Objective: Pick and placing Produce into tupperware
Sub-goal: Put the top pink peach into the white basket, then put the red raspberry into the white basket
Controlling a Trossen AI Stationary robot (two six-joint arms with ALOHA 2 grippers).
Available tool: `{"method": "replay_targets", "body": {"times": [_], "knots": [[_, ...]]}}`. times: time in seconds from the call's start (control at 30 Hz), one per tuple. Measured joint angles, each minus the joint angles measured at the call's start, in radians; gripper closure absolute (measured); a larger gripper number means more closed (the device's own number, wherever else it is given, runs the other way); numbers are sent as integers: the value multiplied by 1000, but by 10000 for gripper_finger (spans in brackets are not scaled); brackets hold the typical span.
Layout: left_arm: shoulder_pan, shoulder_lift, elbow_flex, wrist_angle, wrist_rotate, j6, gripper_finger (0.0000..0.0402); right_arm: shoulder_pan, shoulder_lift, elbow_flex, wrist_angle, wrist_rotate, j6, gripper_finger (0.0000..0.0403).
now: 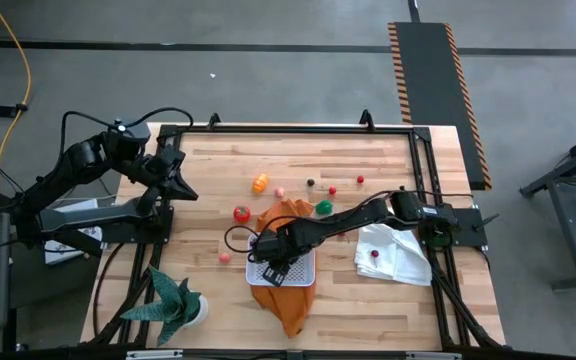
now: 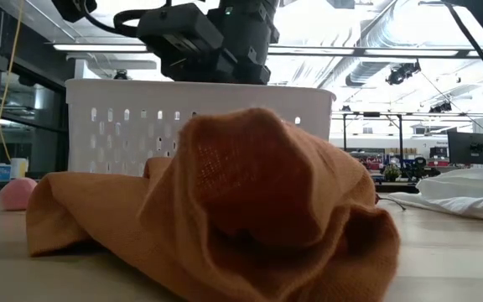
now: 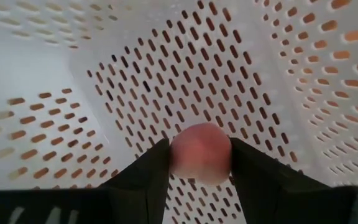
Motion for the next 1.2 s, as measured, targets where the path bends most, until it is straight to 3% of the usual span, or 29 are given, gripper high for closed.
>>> {"method": "replay_targets", "body": {"times": [0.4,0.77,1.2], "knots": [[0,0,0,-5,0,0,401,0,0,0,0,2,11,204],[0,0,0,-6,0,0,401,0,-10,6,1,-3,0,199],[0,0,0,-6,0,3,401,-23,-21,218,-209,131,-98,199]]}}
